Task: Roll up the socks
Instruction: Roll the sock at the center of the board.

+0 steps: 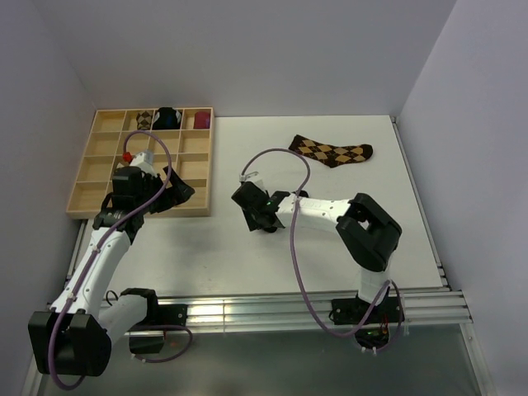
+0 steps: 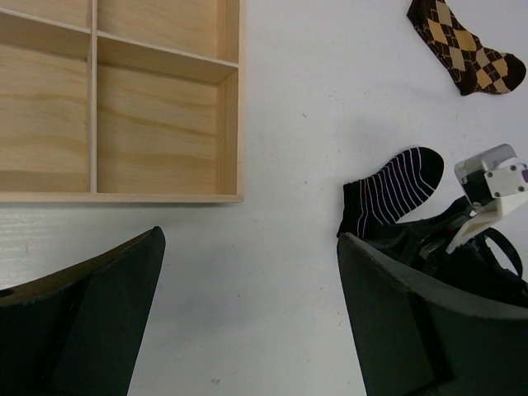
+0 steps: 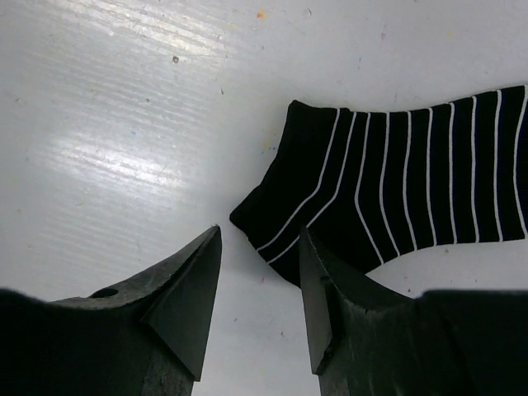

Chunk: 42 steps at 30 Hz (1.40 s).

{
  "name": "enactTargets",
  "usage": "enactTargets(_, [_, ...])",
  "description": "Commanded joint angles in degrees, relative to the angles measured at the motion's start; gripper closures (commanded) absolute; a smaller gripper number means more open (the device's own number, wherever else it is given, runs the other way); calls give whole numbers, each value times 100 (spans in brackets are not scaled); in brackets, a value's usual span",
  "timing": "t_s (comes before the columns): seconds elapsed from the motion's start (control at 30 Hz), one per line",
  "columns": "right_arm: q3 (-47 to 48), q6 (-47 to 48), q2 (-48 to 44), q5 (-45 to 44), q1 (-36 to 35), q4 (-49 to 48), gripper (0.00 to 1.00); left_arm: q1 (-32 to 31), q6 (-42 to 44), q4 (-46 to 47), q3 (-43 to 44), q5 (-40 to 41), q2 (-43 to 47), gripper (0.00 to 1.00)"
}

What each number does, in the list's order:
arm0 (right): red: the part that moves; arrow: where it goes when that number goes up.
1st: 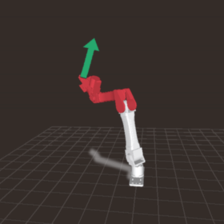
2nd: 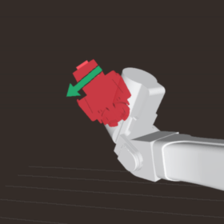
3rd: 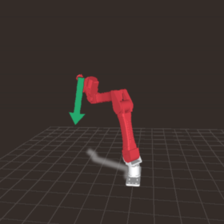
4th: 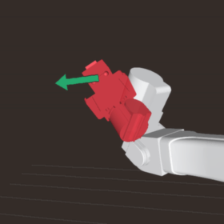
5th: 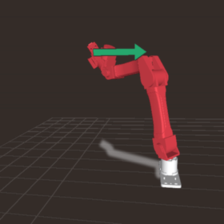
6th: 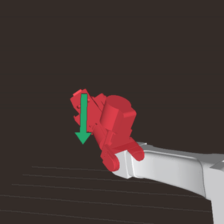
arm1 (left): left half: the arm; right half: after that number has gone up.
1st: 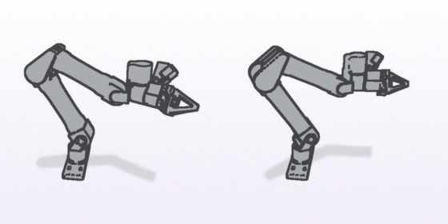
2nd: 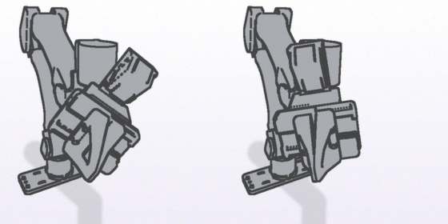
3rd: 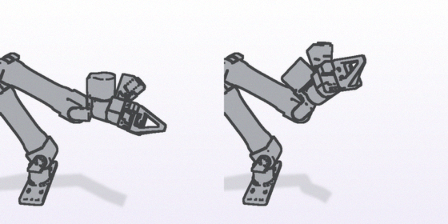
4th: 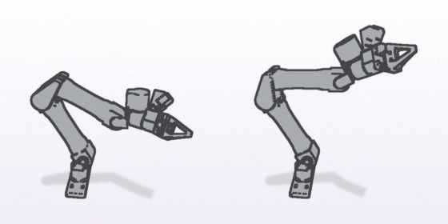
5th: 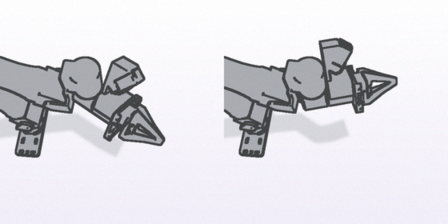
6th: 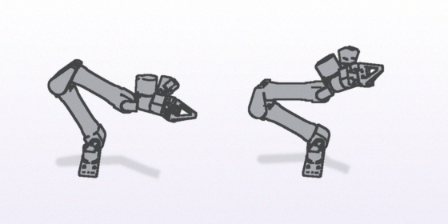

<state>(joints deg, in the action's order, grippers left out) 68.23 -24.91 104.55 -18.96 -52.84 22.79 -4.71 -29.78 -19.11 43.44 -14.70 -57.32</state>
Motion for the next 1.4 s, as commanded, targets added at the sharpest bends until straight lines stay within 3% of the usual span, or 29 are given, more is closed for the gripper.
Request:
enactTargets(0.0, [323, 187, 170, -521, -112, 59, 50, 23, -54, 162, 33, -138, 90, 9])
enactTargets(0.8, [464, 39, 970, -776, -236, 534, 60, 67, -81, 180, 15, -384, 133, 9])
enactTargets(0.83, [446, 47, 988, -776, -236, 560, 63, 67, -89, 189, 15, -402, 133, 9])
enactTargets(0.97, [428, 135, 1111, -714, -218, 709, 92, 67, -98, 198, 15, -490, 142, 9])
enactTargets(1.03, [402, 231, 1050, -680, -218, 701, 100, 67, -107, 232, 15, -516, 177, 9])
enactTargets(1.23, [455, 951, 541, -22, -227, 631, 100, -56, -405, 373, -64, -456, 344, 9])
enactTargets(1.37, [455, 1251, 276, 1138, -218, 402, 100, -573, -826, 443, -134, -95, 406, 9])
